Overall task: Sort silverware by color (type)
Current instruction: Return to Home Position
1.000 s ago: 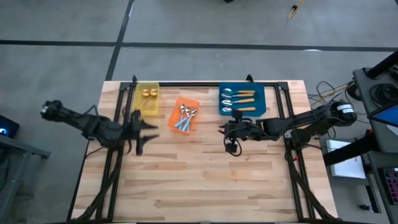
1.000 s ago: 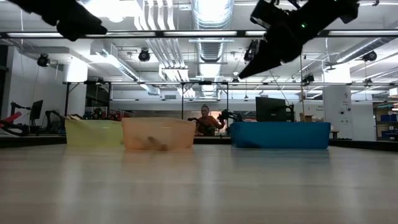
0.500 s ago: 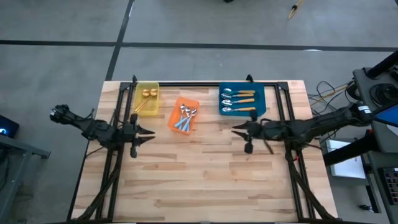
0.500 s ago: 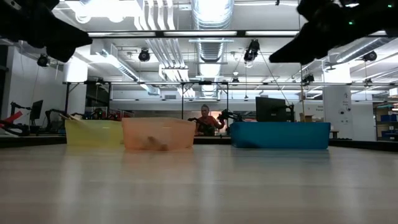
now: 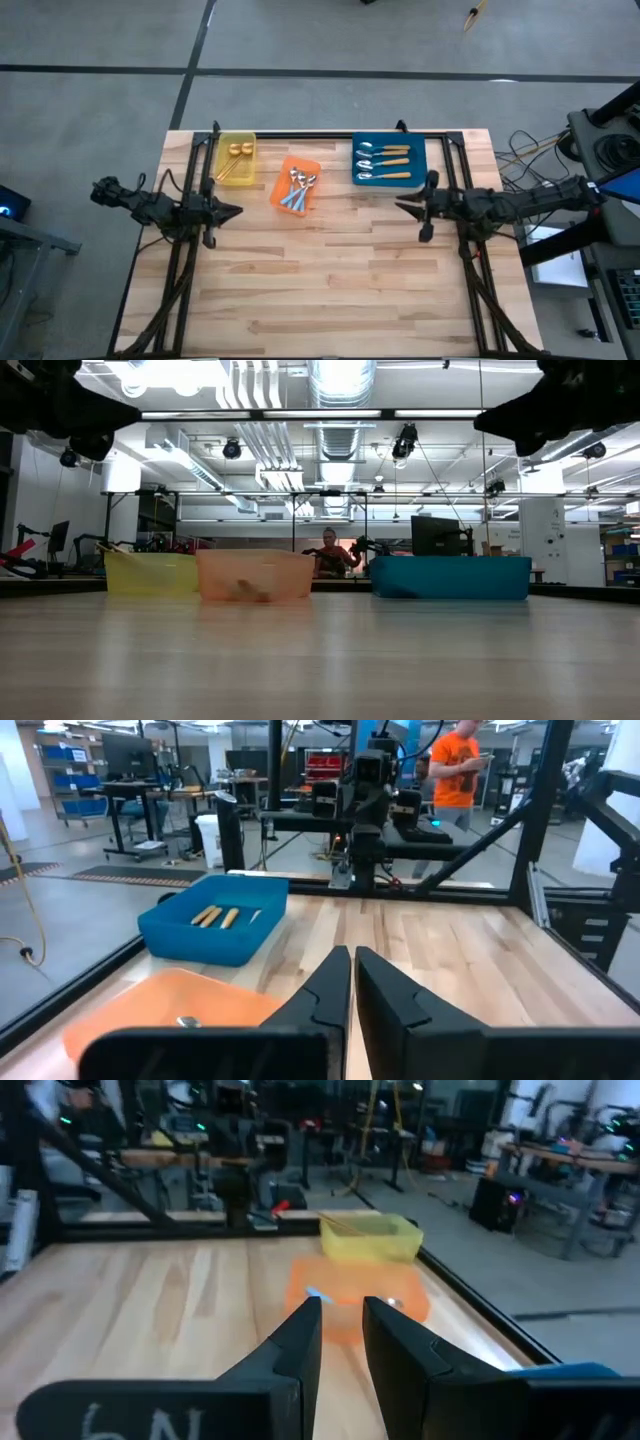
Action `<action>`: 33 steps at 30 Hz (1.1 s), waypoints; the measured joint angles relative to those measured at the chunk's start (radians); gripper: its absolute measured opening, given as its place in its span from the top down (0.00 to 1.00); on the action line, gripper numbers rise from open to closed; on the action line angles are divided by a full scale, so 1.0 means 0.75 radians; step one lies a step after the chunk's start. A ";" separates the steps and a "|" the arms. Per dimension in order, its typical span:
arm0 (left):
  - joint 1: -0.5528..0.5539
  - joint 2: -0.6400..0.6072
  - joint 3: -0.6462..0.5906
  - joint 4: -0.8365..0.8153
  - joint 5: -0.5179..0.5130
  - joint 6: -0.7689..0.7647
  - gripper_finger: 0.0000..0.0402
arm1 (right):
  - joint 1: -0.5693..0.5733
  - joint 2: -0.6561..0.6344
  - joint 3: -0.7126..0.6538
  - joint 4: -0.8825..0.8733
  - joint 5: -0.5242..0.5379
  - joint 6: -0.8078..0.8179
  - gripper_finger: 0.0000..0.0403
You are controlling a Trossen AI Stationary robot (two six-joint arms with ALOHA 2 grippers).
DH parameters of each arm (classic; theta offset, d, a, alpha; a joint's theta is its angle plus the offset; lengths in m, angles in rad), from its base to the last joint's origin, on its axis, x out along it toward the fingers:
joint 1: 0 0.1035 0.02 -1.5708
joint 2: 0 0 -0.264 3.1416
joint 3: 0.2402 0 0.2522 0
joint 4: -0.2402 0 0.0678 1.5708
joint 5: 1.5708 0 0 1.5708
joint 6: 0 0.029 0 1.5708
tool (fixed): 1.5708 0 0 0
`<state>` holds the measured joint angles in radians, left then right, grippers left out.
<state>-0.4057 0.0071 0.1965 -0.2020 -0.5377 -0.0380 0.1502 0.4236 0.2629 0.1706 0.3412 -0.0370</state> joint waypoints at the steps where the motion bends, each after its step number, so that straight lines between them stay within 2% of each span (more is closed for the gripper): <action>1: 0.000 -0.003 -0.001 -0.005 0.000 0.000 1.00 | 0.000 -0.029 -0.012 -0.002 -0.013 -0.008 0.83; 11: 0.000 -0.010 -0.024 -0.049 -0.003 -0.004 1.00 | 0.000 -0.256 -0.132 -0.001 -0.013 -0.016 0.83; 18: 0.000 -0.010 -0.113 -0.026 -0.005 -0.036 1.00 | 0.000 -0.438 -0.239 -0.005 -0.011 -0.036 0.83; 20: 0.000 -0.009 -0.142 -0.021 -0.011 -0.052 1.00 | 0.001 -0.491 -0.268 -0.001 0.063 -0.018 0.83; 23: 0.001 0.019 -0.142 -0.014 -0.108 -0.121 1.00 | 0.000 -0.548 -0.318 -0.056 0.315 0.149 0.83; 25: 0.001 0.027 -0.142 -0.018 -0.187 -0.153 1.00 | 0.000 -0.559 -0.331 -0.135 0.420 0.219 0.83; 28: 0.002 0.042 -0.141 -0.021 -0.243 -0.147 1.00 | 0.000 -0.546 -0.327 -0.151 0.459 0.291 0.83; 33: 0.003 0.052 -0.141 -0.021 -0.251 -0.135 1.00 | 0.000 -0.518 -0.327 -0.145 0.458 0.279 0.83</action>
<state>-0.4038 0.0463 0.0906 -0.2176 -0.7257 -0.1395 0.1505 0.0349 0.0177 0.0619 0.6848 0.1720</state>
